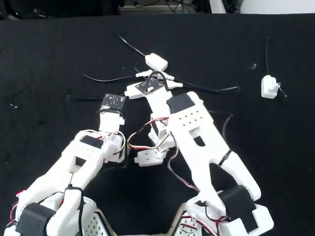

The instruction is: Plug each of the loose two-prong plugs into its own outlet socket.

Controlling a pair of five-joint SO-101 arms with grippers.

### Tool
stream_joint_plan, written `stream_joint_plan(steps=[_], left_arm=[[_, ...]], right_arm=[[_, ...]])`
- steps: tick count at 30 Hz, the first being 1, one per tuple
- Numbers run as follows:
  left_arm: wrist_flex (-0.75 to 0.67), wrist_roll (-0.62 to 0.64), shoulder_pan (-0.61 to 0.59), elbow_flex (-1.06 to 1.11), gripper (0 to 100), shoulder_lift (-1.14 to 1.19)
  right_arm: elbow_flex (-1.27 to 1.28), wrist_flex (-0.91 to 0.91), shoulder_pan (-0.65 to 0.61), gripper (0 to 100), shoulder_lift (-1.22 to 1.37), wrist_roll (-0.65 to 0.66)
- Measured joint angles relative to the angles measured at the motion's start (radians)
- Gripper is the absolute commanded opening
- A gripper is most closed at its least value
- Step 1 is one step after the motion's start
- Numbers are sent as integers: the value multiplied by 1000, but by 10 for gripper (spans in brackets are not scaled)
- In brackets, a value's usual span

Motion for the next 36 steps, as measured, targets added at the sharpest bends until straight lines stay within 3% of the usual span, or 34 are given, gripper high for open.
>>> stream_joint_plan(steps=[14, 17, 36], left_arm=[[0, 0, 0, 0, 195, 0], [0, 0, 0, 0, 195, 0], [0, 0, 0, 0, 195, 0]], right_arm=[[0, 63, 0, 11, 0, 43], [0, 61, -46, 11, 0, 43], [-31, -58, -101, 11, 0, 43]])
